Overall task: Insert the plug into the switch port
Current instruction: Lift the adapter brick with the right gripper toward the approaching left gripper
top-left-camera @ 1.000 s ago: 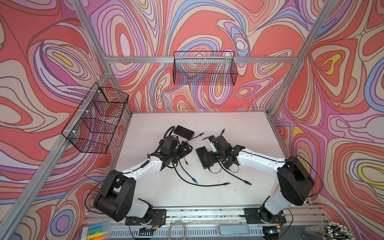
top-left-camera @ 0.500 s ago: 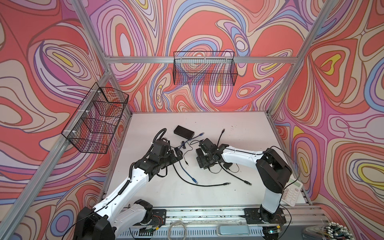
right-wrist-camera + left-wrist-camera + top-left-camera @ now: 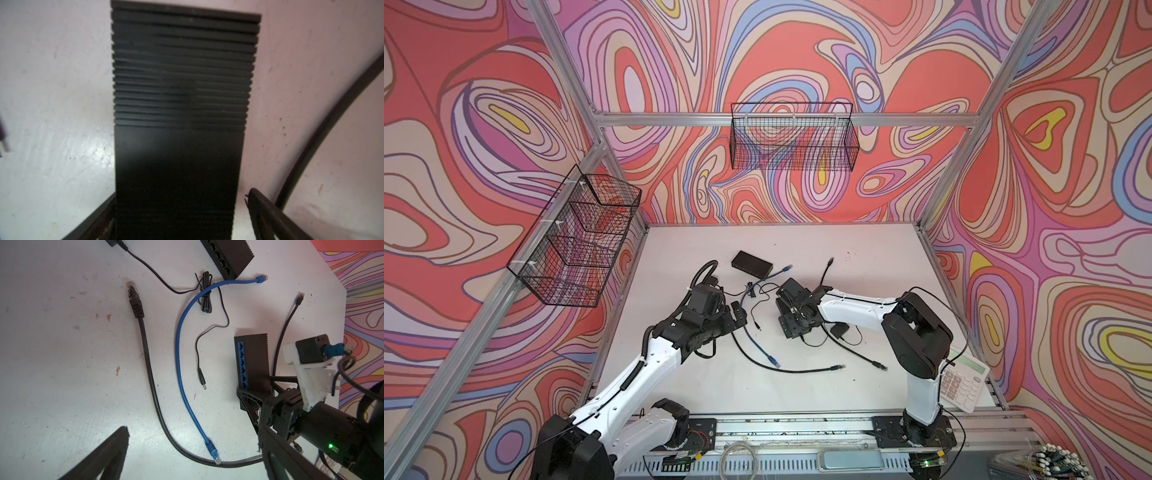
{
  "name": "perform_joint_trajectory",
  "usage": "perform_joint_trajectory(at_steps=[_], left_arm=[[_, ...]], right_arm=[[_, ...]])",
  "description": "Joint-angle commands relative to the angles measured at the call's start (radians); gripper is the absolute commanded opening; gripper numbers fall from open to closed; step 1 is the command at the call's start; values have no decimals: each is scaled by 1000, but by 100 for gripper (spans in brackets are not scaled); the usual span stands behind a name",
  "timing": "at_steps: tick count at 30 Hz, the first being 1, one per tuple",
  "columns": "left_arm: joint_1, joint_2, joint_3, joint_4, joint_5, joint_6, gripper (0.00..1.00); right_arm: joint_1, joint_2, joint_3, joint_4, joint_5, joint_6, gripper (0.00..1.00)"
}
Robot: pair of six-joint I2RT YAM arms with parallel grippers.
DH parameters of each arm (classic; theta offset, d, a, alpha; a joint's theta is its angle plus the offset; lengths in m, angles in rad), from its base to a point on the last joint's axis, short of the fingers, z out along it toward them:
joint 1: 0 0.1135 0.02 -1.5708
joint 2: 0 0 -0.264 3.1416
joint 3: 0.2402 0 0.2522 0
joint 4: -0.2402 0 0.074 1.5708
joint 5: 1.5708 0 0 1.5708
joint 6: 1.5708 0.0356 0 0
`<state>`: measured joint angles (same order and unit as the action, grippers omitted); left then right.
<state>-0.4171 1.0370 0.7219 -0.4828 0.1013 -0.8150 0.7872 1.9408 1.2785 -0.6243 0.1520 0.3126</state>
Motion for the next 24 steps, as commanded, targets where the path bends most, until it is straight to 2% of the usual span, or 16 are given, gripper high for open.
perform_joint_trajectory(at_steps=[1, 4, 6, 8, 13, 17, 20, 24], left_arm=[[8, 1, 8, -34, 1, 26, 100], [9, 15, 19, -34, 19, 42, 100], [9, 26, 29, -36, 34, 57, 99], [9, 39, 38, -38, 58, 79, 98], [17, 69, 87, -82, 113, 150, 98], [50, 96, 160, -126, 218, 217, 99], [90, 130, 222, -154, 306, 265, 99], [159, 195, 274, -152, 462, 302, 99]], right_arm=[[6, 22, 7, -37, 4, -30, 87], [5, 9, 0, -32, -14, -58, 71], [4, 1, -4, -27, -14, -83, 51], [6, -13, -13, -2, -17, -134, 44], [5, -100, -57, 108, 26, -312, 45], [7, -136, -22, 59, -16, -512, 45], [5, -185, -35, 60, -16, -596, 47], [6, -235, -47, 55, 13, -639, 50]])
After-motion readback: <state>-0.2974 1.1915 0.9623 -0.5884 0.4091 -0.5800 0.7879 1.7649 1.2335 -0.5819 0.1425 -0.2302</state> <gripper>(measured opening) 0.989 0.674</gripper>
